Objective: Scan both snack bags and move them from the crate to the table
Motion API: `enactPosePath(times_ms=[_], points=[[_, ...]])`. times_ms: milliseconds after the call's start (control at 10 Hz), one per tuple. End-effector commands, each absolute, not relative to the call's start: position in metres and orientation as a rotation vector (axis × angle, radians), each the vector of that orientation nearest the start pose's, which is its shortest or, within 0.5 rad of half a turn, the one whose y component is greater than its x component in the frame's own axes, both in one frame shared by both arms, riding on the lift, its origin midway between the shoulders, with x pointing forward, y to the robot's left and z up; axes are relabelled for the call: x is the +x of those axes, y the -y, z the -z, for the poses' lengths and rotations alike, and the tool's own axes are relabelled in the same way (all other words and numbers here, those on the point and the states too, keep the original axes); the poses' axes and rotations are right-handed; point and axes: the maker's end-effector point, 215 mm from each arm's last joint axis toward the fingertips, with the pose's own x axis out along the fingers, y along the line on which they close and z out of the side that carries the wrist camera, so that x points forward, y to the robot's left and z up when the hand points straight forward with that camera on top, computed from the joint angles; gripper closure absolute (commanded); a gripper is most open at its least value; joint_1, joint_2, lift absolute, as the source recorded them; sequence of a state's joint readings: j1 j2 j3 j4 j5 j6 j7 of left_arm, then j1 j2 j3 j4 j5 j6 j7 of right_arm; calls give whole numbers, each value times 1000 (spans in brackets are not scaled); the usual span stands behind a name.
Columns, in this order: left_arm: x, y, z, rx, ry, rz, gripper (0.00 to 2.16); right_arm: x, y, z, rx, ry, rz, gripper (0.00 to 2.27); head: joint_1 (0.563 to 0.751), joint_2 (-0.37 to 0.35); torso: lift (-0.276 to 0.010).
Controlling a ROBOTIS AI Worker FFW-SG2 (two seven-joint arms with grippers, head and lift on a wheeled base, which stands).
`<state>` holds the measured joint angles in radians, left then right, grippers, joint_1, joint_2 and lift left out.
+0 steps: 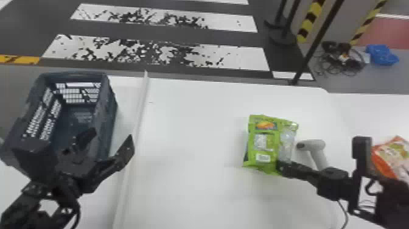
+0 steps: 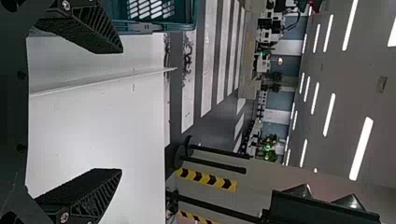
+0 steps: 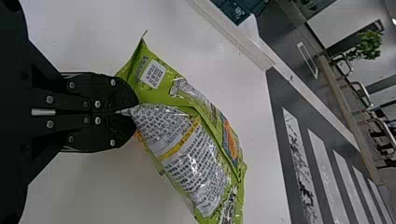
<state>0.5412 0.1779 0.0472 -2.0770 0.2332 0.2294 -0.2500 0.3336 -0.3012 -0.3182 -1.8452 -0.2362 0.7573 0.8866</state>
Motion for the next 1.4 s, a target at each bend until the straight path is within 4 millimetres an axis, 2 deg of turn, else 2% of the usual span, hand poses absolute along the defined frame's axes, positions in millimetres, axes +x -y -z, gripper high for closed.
enactPosePath(times_ms=[0,200,400,500,700,900,1100,1200,1300], points=[[418,-209,397,-83,-258,299,87,395,322,440,332,-605,-529,2253,695,-109,-88],[418,-208,396,-83,-255,300,87,410,389,390,383,-462,-405,2253,695,-160,-88],[418,-206,395,-85,-254,302,87,414,439,376,411,-406,-287,2253,695,-252,-88],[418,-206,393,-85,-251,303,87,415,473,381,420,-388,-163,2253,695,-275,-88],[418,-207,394,-83,-253,302,87,418,528,399,471,-351,19,2256,695,-350,-88],[418,-207,394,-82,-253,302,87,417,580,418,473,-317,154,2253,695,-350,-88],[418,-208,395,-81,-254,301,87,408,625,444,472,-331,297,2229,695,-350,-88],[418,-208,395,-81,-254,301,87,403,638,461,480,-362,345,2064,695,-350,-88],[419,-208,395,-81,-254,300,87,399,648,474,480,-388,376,1403,695,-350,-88]])
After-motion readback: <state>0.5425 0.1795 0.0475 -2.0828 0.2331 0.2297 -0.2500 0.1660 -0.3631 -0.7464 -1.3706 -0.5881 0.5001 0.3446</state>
